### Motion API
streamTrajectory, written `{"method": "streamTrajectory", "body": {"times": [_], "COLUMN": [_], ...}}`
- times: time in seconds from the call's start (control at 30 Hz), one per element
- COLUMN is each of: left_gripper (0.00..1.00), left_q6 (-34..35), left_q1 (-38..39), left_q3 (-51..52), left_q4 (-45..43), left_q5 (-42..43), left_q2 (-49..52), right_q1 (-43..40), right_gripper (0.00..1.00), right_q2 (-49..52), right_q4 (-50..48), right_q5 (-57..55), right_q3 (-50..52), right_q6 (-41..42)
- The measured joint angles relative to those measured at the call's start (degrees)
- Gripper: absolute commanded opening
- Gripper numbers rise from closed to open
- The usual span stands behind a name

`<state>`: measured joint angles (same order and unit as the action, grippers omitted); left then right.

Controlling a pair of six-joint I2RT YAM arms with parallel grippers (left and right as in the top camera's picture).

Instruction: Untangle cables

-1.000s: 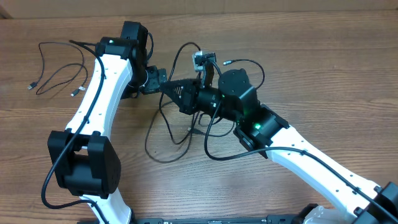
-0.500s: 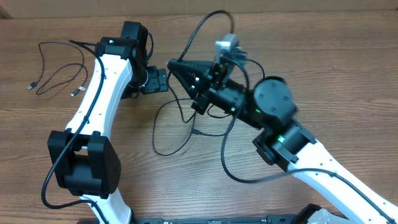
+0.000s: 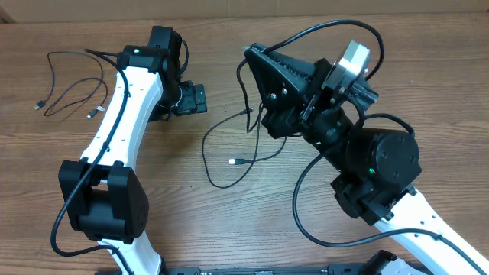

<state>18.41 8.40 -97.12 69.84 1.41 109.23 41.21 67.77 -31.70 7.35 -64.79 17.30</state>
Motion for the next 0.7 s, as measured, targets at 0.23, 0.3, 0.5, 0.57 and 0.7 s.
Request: {"method": "streamTrajectory", "body": {"times": [0.23,0.3,0.5,0.57,0.7], "left_gripper": [1.00,1.00,0.99,1.00,1.00], "left_q6": [0.0,0.0,0.0,0.0,0.0], "left_q1": [0.0,0.0,0.0,0.0,0.0], "left_q3": [0.0,0.0,0.0,0.0,0.0], "left_q4": [0.0,0.0,0.0,0.0,0.0], "left_q5": [0.0,0.0,0.0,0.0,0.0], "left_q2": [0.0,0.0,0.0,0.0,0.0], "right_q1": [-0.3,-0.3,-0.3,-0.3,-0.3], "right_gripper": [0.04,0.04,0.04,0.04,0.04], "right_q2": [0.7,0.8,1.9,2.7,4.5], "right_q4": [21.3,27.1,38.4,43.3,49.4], "right_q5": [-0.8,-1.0,-1.0,-1.0,-1.0], "right_q3": [-12.3,-17.6,-31.1,-35.0,-38.1], "right_q6": [-2.3,-3.8,-5.7,-6.0,-6.9]}}
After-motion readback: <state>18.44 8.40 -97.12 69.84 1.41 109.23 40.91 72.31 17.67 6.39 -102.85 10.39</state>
